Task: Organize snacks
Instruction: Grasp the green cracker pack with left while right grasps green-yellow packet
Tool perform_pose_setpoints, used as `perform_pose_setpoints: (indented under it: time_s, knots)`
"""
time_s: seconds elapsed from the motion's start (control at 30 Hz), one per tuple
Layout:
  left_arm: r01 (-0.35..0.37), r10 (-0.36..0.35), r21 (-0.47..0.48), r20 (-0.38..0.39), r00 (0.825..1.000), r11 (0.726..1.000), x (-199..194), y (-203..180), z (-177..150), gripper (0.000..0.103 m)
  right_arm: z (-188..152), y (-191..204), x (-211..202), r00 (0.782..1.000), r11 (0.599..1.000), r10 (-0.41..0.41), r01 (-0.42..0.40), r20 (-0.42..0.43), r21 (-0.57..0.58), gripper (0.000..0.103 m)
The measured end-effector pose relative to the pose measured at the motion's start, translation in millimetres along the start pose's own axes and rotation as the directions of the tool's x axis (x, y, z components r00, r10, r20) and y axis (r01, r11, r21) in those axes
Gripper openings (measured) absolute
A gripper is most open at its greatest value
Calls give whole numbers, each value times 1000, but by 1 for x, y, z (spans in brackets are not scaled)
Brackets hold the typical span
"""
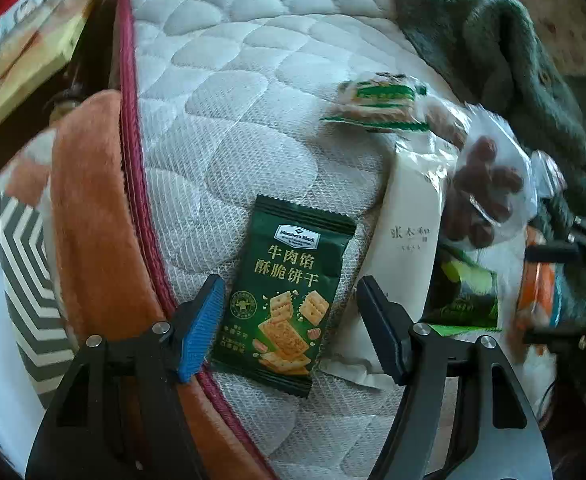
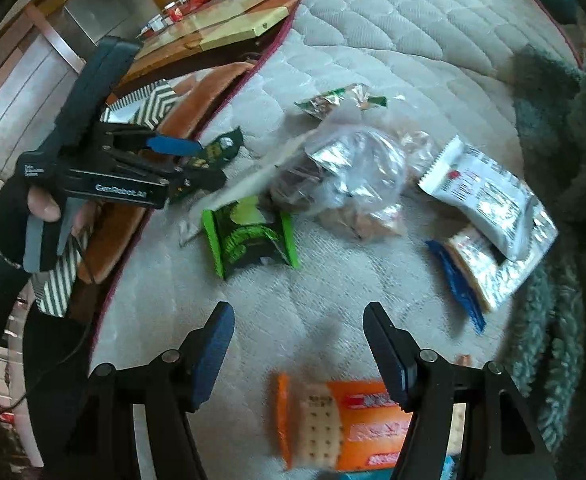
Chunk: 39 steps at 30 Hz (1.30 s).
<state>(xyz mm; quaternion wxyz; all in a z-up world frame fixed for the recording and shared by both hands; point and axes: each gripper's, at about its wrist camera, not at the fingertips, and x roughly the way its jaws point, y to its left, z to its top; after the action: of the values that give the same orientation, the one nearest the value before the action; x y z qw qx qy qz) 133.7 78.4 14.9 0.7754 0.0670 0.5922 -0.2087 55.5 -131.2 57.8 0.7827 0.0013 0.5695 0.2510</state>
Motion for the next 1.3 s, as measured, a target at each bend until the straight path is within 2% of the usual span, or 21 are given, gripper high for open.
perform_pose_setpoints:
  time_s: [0.03,0.13,0.33,0.47,0.53,0.57,0.6,0.67,0.9,1.0,1.2,1.3]
  knots:
    - [-21,21,2,1,1000,1000,1,-1,0,47,2,3,1,1000,1000,5,-4,7,-8,65]
    - [-79,79,32,9,997,996,1,-13,-7,43,8,8,4,1000,1000,12,-12,12,-24,65]
    - [-102,104,-61,32,994,993,-6,-13,-20,42,29,25,21,1000,992,3,-1,20,-124,68]
    - [-119,123,-94,48,991,988,-14,-14,-32,42,44,34,43,1000,982,12,-16,-19,-190,69]
    - [-112,120,-127,56,991,986,-19,-15,-37,42,47,34,53,999,981,25,-32,-38,-192,58]
    - [-111,121,-143,64,991,983,-22,-15,-41,42,47,34,56,999,980,0,-7,-34,-199,48]
    - [-114,126,-157,73,989,981,-24,-16,-42,42,45,34,55,1000,979,-6,1,-24,-205,45]
    - [-108,127,-178,96,987,978,-32,-18,-48,42,40,34,48,1000,980,18,-20,-13,-197,38]
    - [-103,142,-234,157,977,967,-59,-37,-68,42,16,47,13,998,980,30,-20,49,-198,37]
    - [-80,132,-268,185,974,960,-74,-41,-82,42,8,55,-2,997,982,41,-28,65,-189,37]
    - [-119,196,-333,209,958,935,-102,-47,-107,42,-6,74,-27,993,981,47,-26,105,-193,38]
    - [-156,242,-347,222,945,925,-115,-53,-119,42,-11,85,-36,992,979,46,-22,116,-201,38]
